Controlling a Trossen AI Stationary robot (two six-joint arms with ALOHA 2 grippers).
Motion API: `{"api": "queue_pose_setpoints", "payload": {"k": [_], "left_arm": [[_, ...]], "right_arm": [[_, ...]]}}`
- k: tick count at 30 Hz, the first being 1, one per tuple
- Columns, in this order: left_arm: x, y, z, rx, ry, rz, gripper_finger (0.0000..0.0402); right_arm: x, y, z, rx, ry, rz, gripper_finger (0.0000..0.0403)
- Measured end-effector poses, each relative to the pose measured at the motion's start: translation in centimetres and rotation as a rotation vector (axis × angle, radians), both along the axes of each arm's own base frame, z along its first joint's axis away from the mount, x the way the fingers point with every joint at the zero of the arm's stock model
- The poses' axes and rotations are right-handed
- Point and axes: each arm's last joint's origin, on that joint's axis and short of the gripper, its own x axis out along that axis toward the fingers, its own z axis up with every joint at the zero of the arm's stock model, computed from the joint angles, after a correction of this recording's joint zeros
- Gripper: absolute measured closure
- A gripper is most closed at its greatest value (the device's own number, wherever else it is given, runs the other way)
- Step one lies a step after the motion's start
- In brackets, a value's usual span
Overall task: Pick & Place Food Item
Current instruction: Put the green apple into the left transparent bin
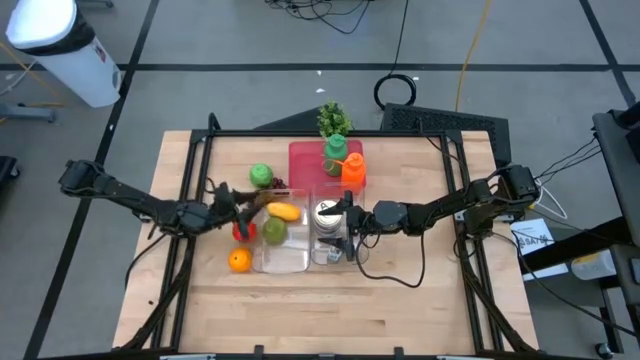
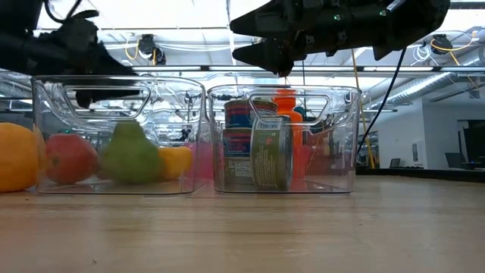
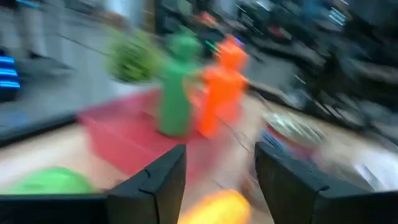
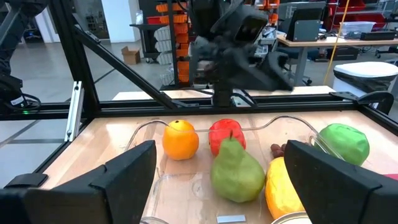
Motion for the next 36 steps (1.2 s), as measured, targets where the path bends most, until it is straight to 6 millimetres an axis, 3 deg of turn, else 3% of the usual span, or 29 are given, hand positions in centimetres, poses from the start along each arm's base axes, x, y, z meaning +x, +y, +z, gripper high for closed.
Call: {"api": "queue_pose_setpoints", "payload": {"k": [4,7,14,18,28,36], "left_arm": [[0.0,0.9,1.2,0.033,-0.036,0.234,0.0185],[0.5,1.9,2.6,0.047,0.0,0.296,0.0159],[1.1,5.9,6.7,-0.185,0.328,0.383,0.0086],[0.6,8.2,7.6,-0.337,0.481,0.377,0.0053],[2.1,13.4,4.6,-0.502,0.597,0.332,0.0043],[4.2,15.7,1.2,-0.541,0.685,0.288,0.005]], "right_arm": [[0.0,0.0,0.0,0.0,0.0,0.0,0.0068],[0.0,0.0,0.0,0.0,-0.001,-0.001,0.0065],[0.1,-0.5,0.1,0.002,-0.012,-0.014,0.0065],[0.1,-0.7,0.1,0.002,-0.012,-0.021,0.0066],[0.1,-0.7,0.1,0.01,-0.007,-0.022,0.0069],[0.1,-0.7,0.1,0.012,-0.006,-0.022,0.007]]}}
